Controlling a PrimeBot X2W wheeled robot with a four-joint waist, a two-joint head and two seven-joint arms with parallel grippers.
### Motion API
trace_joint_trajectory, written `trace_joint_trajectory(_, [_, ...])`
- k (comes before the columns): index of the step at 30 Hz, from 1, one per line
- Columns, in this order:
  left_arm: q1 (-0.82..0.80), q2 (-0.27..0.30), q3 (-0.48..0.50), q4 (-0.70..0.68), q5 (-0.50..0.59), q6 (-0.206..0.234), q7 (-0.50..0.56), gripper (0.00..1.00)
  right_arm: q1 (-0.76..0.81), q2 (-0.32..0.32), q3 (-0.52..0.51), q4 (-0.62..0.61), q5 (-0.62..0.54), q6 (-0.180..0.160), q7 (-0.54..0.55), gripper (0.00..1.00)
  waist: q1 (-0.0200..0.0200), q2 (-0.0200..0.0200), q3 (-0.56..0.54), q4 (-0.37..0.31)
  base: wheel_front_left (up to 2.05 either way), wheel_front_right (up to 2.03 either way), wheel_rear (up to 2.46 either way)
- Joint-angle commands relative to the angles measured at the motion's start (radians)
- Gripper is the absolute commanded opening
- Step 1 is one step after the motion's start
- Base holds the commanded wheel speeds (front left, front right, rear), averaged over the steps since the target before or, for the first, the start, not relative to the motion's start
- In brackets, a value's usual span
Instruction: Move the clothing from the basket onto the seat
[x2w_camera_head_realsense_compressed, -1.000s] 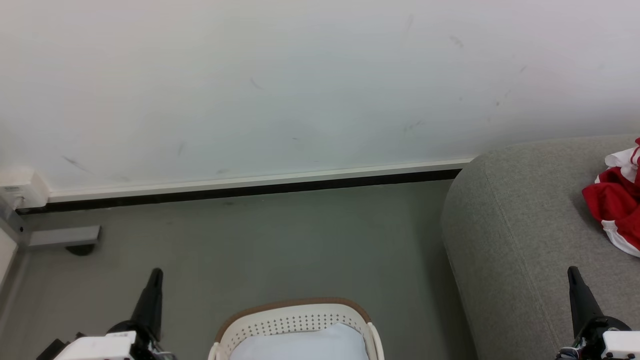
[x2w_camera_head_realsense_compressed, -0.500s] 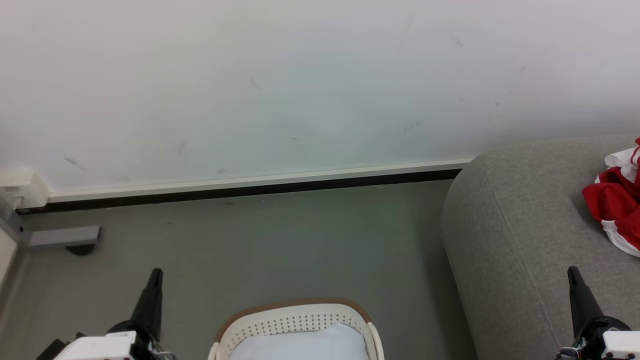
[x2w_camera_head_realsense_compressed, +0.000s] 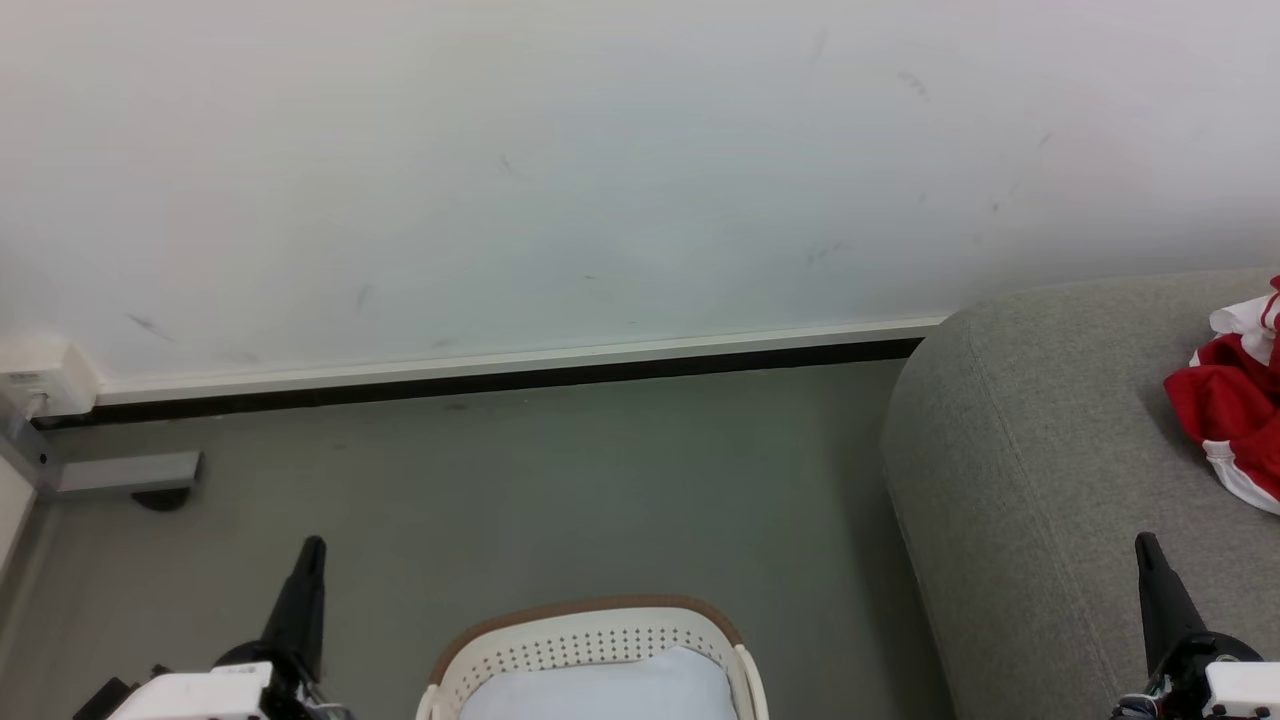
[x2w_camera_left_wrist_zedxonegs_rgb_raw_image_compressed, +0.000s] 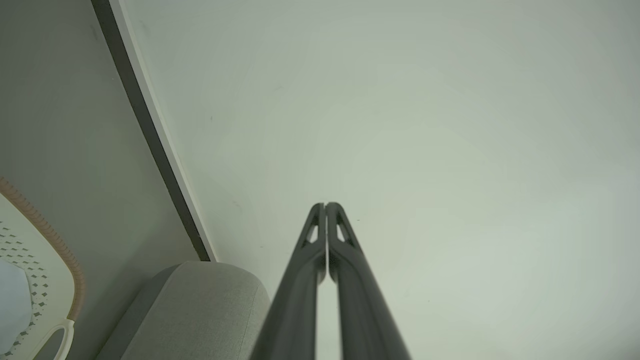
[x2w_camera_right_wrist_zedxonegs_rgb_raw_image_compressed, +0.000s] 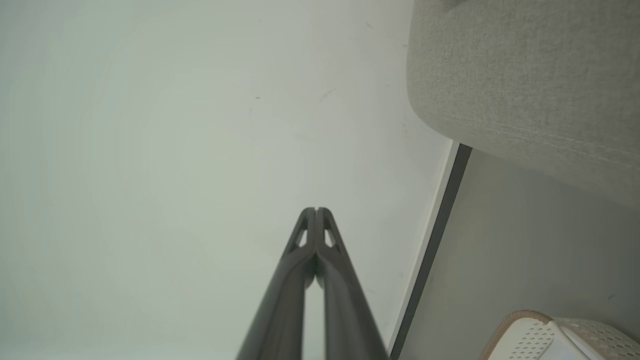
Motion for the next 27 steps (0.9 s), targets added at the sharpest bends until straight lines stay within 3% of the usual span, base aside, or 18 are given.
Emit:
trace_joint_trajectory(1, [-0.009,0.002,0.003,-0.004,-0.014,-0.005,0.004,0.0,-0.012,-0.004,-0.004,-0.005,0.002,-0.002,0.003,0.0,0.0,0.0,0.0,0.0,0.0,0.0,0.0])
trace_joint_trajectory(27, [-0.009,0.002,0.003,-0.004,-0.014,-0.005,0.004,0.0,-0.012,-0.004,-0.004,-0.005,0.002,-0.002,0.003,0.0,0.0,0.0,0.0,0.0,0.0,0.0,0.0])
